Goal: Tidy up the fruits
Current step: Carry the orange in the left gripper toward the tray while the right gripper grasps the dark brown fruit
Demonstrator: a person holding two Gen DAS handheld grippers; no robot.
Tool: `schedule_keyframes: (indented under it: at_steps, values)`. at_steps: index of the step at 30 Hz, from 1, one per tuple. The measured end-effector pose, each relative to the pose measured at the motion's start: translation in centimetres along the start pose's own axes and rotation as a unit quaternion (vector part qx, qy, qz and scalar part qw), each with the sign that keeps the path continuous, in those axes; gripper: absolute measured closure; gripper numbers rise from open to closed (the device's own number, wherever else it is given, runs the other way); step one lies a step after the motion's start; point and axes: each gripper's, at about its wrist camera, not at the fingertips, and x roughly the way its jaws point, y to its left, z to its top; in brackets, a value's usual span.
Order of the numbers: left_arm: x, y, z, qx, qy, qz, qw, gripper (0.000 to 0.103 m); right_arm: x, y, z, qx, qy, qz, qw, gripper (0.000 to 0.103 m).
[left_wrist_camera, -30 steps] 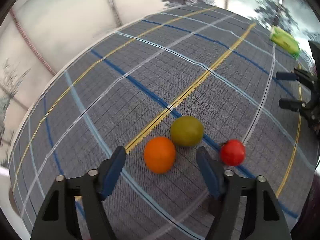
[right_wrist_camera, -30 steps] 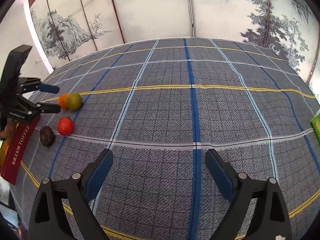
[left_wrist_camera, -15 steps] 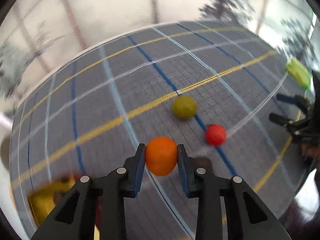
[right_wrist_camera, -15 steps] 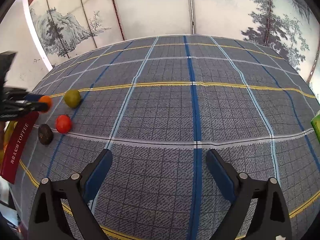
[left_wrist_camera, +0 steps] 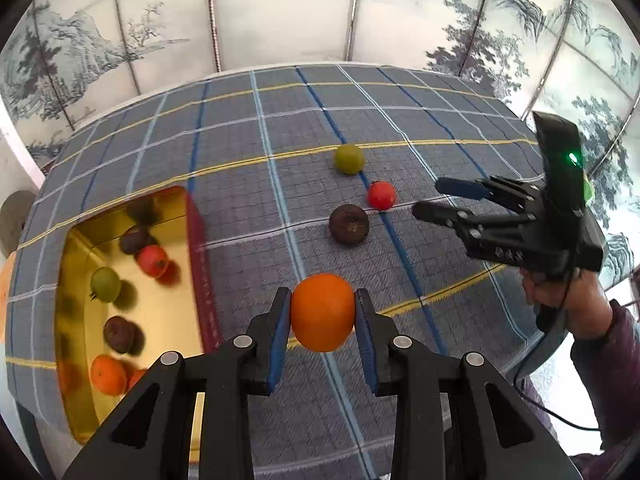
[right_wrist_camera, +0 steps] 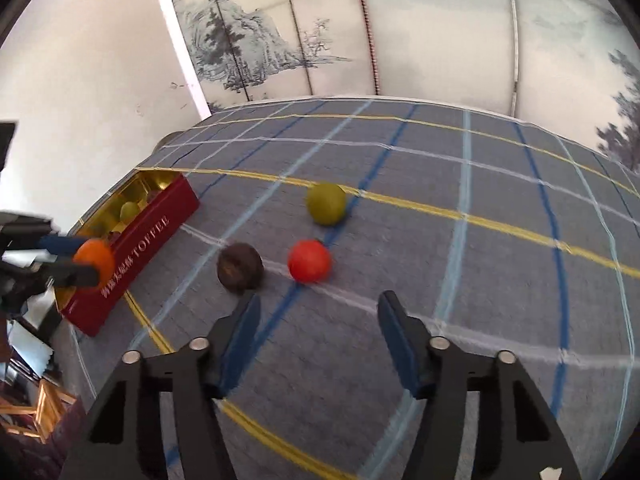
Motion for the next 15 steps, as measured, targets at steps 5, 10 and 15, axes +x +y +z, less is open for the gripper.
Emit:
schedule_keyframes:
  at_steps: [5,10,15]
  values:
    - [-1.5,0.8,-0.9,-0.006,-0.013,0.009,0.9999,0.071,0.3,1.8,1.0,-0.003,-0.006,0.033,0.999,0.047]
    - [-2.5,1.2,-1.3,-0.008,-0.024,0.012,0.9996,0.071,1.8,5.0,1.1,-0.036,0.008,0.049,0.998,0.047]
    - [-3.0,1.8,-1.7,-0.018,-0.028,0.007,0.9994,0.071,3.9,6.5,1.8,-0.055,0.019,0.042,0.997,0.047]
